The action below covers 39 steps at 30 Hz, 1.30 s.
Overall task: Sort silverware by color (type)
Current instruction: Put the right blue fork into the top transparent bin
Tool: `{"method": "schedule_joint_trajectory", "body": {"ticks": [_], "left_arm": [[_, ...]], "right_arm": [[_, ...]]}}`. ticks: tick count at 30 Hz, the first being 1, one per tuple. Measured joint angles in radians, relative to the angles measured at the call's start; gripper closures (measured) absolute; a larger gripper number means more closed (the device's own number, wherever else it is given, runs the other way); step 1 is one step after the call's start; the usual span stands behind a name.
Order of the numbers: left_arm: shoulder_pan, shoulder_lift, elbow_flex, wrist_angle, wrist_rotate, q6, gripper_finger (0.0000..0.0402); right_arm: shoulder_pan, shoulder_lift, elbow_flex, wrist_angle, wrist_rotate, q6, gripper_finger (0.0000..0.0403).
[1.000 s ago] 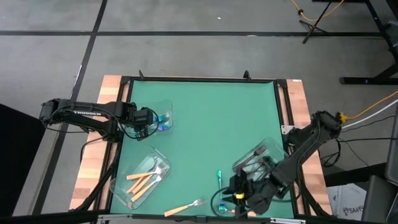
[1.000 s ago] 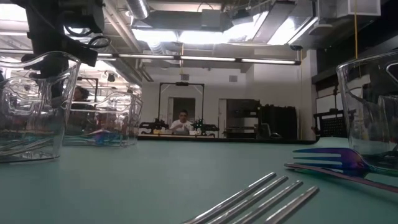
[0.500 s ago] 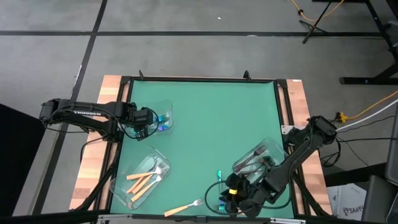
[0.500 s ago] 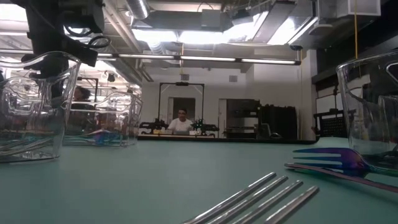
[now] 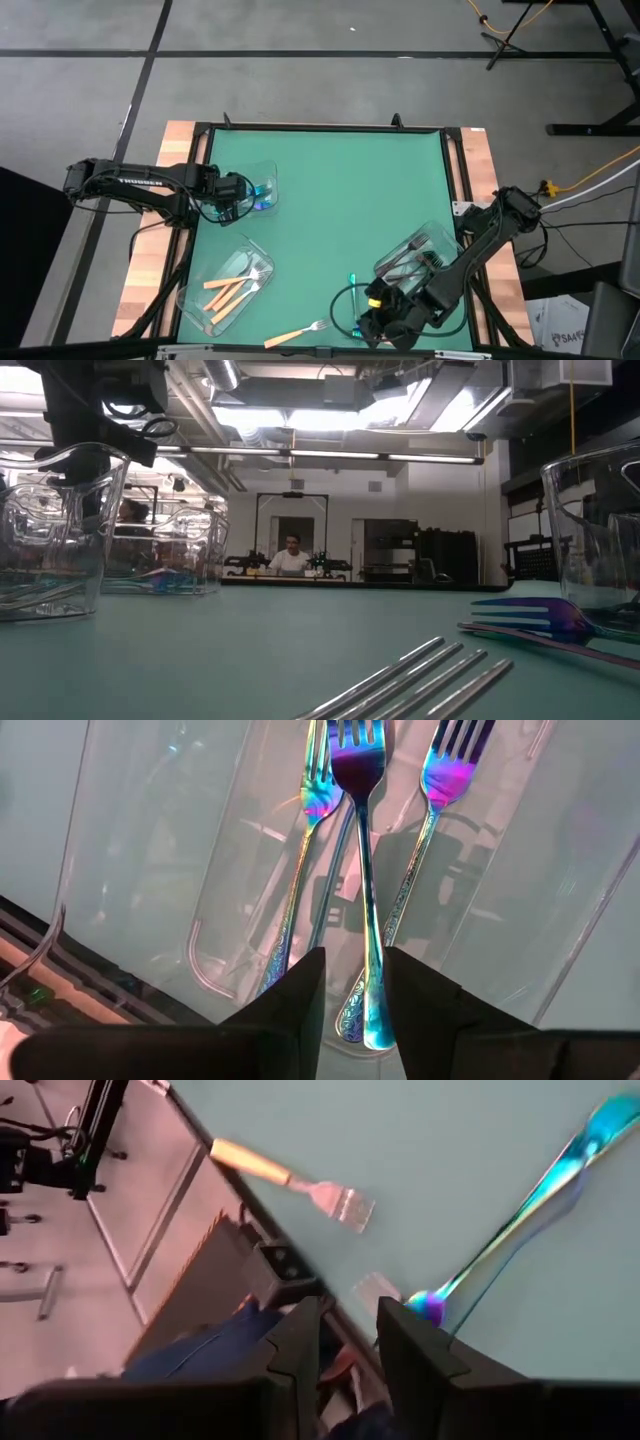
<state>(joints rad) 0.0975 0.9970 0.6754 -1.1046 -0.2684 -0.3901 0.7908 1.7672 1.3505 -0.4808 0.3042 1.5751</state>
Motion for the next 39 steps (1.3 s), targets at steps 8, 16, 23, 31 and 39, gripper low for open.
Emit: {"method": "schedule_joint_trajectory", "body": {"ticks": [8,16,23,31,39], "left_arm": [[0.0,0.0,0.0,0.0,0.0,-0.002,0.0304],[0.0,0.0,0.0,0.0,0.0,-0.004,0.0304],[0.0,0.0,0.0,0.001,0.0,-0.004,0.0304],[0.0,0.0,0.0,0.009,0.0,-0.004,0.0304],[0.0,0.0,0.0,0.027,0.0,-0.004,0.0304]], "right_arm": [[-0.001,0.0,0.05,-0.003,-0.036,0.073,0.0308],[-0.007,0.088,0.242,-0.166,-0.08,0.107,0.0308],[-0.007,0.256,0.531,-0.473,-0.089,0.172,0.0308],[-0.007,0.452,0.749,-0.696,-0.143,0.259,0.0308],[-0.007,0.542,0.752,-0.745,-0.193,0.284,0.0308]]}}
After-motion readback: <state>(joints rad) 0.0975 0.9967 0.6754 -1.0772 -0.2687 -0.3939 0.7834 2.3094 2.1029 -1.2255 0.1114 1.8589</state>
